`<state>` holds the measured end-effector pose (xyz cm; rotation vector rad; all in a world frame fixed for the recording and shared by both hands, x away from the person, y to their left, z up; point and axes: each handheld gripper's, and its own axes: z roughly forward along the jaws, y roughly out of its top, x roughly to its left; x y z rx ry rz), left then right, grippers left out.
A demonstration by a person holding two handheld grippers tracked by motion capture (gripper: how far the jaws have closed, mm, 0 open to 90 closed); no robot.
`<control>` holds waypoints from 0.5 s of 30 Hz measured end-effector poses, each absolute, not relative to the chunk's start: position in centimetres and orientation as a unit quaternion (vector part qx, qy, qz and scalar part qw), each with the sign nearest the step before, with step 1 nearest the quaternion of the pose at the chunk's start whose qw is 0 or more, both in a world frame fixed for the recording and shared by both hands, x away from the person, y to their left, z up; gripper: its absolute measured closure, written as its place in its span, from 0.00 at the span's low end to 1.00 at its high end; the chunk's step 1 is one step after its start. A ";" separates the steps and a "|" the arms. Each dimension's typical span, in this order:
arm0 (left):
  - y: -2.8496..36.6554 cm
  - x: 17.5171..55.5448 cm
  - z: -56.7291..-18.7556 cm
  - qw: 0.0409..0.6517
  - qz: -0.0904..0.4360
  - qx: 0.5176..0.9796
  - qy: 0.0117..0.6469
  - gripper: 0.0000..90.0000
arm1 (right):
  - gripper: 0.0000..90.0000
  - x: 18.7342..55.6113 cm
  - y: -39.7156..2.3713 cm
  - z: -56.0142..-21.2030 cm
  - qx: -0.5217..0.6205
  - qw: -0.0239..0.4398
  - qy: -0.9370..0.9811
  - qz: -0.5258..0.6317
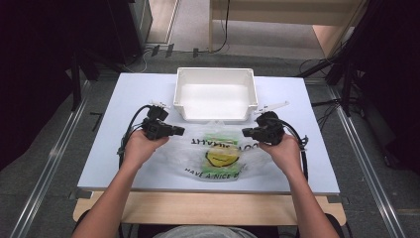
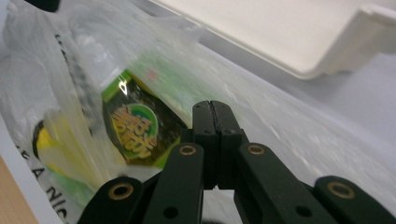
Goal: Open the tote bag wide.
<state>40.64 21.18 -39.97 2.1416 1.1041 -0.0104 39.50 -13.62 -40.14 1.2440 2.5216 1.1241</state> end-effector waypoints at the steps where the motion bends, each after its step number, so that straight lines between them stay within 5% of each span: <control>1: 20.8 40.8 -40.0 0.358 -0.007 0.830 0.428 1.00 | 1.00 39.7 -13.3 -40.1 0.407 0.055 0.832 0.373; 15: 17.0 40.8 -41.1 0.354 -0.015 0.842 0.406 1.00 | 1.00 40.2 -9.5 -42.4 0.380 0.022 0.848 0.369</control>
